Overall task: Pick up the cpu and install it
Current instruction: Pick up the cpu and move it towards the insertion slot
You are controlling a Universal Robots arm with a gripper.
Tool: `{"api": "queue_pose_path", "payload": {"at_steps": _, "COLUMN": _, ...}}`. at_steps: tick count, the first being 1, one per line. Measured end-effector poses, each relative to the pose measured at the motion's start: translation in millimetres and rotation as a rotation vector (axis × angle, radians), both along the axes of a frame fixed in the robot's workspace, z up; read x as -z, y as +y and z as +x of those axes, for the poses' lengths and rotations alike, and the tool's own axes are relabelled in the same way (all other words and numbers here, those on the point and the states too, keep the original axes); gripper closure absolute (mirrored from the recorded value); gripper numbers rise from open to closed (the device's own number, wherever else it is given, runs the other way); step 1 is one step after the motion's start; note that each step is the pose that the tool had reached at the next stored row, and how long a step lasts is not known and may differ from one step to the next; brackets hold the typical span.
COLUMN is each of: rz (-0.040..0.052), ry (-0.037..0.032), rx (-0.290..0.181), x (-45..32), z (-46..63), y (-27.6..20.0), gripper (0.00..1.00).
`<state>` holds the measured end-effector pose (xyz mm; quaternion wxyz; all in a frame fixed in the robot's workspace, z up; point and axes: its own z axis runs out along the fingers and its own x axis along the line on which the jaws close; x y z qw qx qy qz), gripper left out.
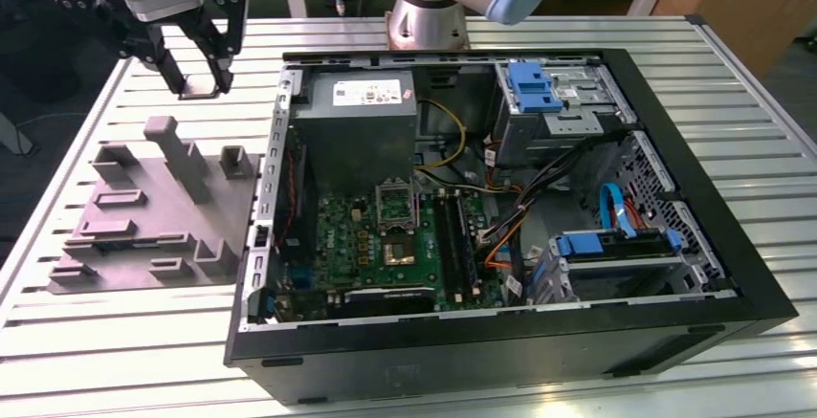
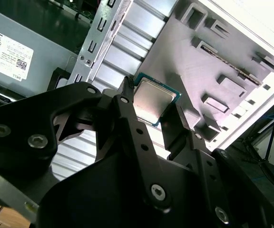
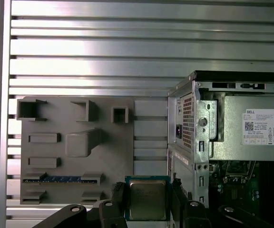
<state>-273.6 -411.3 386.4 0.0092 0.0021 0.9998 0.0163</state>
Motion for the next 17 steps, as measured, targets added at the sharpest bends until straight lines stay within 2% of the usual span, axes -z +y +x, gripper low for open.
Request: {"api": "queue_pose_path", "payload": {"at_steps": 17, "rz": 0.0, "ry": 0.0, "rx": 0.0, "x": 0.0, "z": 9.2, "y": 0.0, "gripper": 0.53}}
